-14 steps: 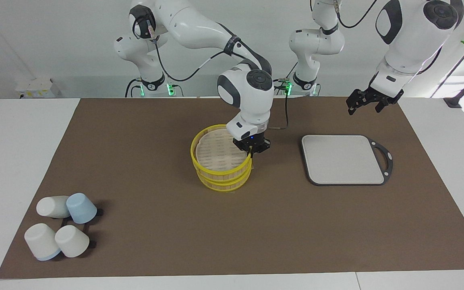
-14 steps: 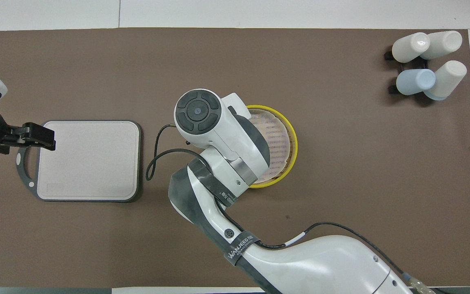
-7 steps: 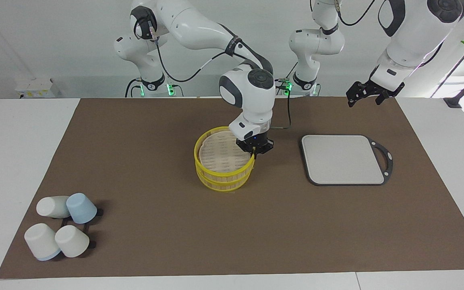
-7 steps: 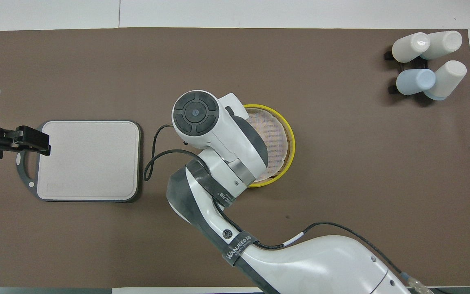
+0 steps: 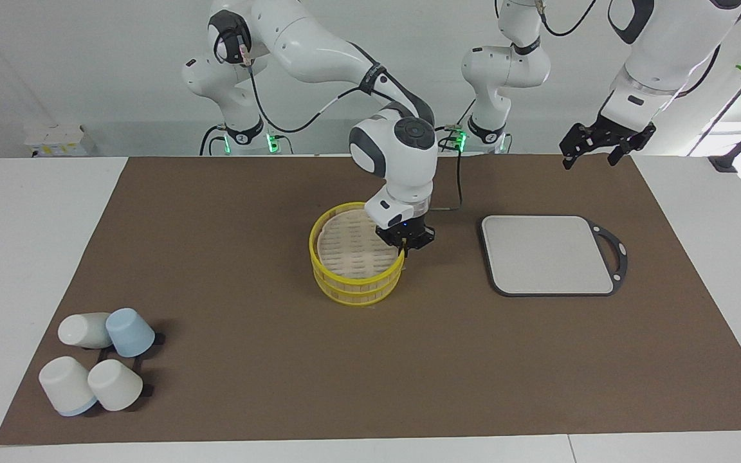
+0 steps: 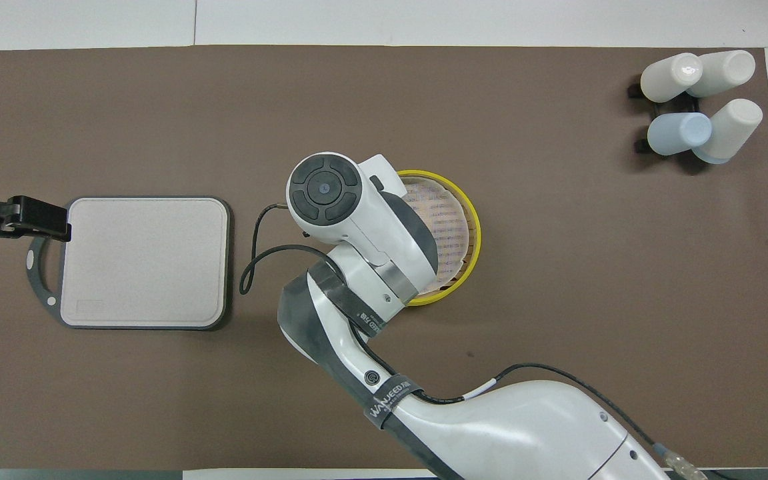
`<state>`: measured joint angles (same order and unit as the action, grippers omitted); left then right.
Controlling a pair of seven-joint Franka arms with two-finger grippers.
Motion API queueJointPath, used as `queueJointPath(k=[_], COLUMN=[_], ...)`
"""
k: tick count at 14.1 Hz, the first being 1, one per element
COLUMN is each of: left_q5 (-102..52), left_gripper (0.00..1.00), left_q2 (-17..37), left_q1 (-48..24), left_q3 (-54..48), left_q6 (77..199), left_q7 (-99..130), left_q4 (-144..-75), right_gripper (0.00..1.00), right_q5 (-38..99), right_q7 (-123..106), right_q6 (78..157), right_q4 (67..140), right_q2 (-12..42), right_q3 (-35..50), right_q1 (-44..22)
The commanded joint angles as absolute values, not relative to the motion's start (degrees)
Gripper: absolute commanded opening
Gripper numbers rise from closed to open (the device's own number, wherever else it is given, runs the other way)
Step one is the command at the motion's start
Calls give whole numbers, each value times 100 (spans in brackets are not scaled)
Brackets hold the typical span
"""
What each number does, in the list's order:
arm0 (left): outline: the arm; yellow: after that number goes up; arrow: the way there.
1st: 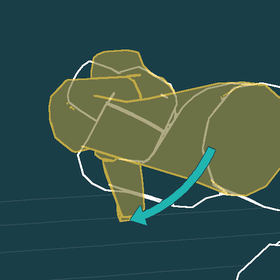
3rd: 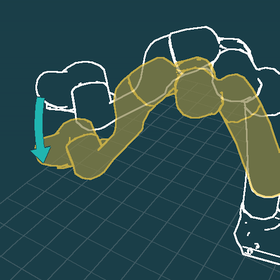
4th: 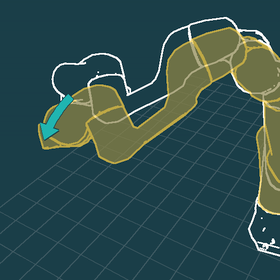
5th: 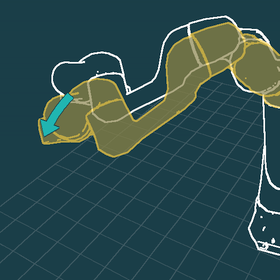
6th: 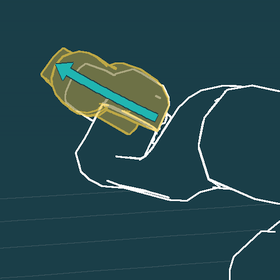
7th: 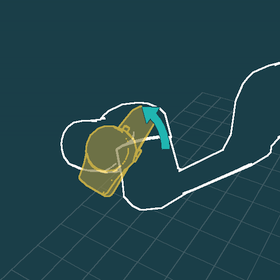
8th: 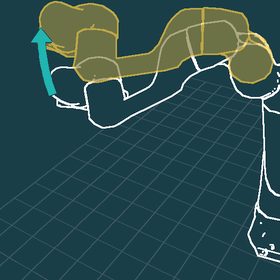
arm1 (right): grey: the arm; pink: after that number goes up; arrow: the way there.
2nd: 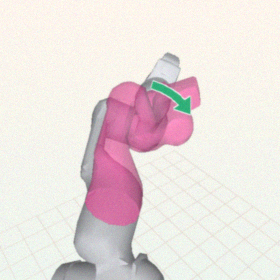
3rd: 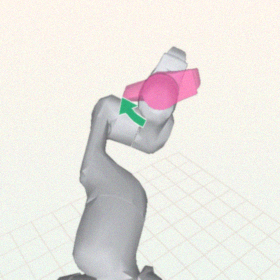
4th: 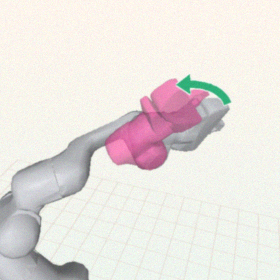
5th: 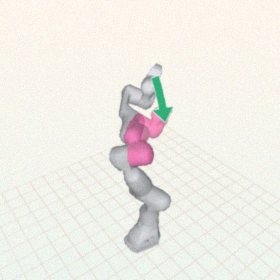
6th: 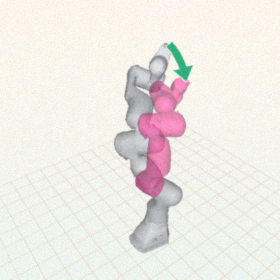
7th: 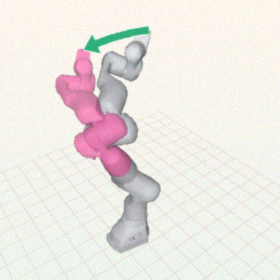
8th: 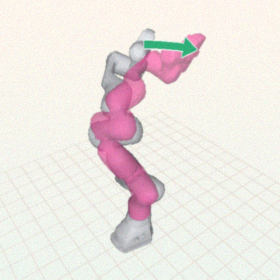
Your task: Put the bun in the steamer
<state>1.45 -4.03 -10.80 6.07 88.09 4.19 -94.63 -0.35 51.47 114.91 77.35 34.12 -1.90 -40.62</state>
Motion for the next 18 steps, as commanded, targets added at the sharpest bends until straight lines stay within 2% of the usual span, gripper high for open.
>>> queueJointPath(k=[1, 18], left_q5=[97, -26], left_gripper=[100, 100], left_q2=[-448, -492], left_q1=[-1020, -958], left_q3=[598, 580], left_q6=[8947, 9158], left_q7=[290, 290], left_q4=[-9510, -9633], right_gripper=[0, 0], right_q5=[-62, -53], right_q7=[5177, 5221], right_q6=[11654, 11654], right_q4=[8016, 8024], right_q2=[3305, 3111], right_q3=[-167, -167], right_q1=[-3990, -3999])
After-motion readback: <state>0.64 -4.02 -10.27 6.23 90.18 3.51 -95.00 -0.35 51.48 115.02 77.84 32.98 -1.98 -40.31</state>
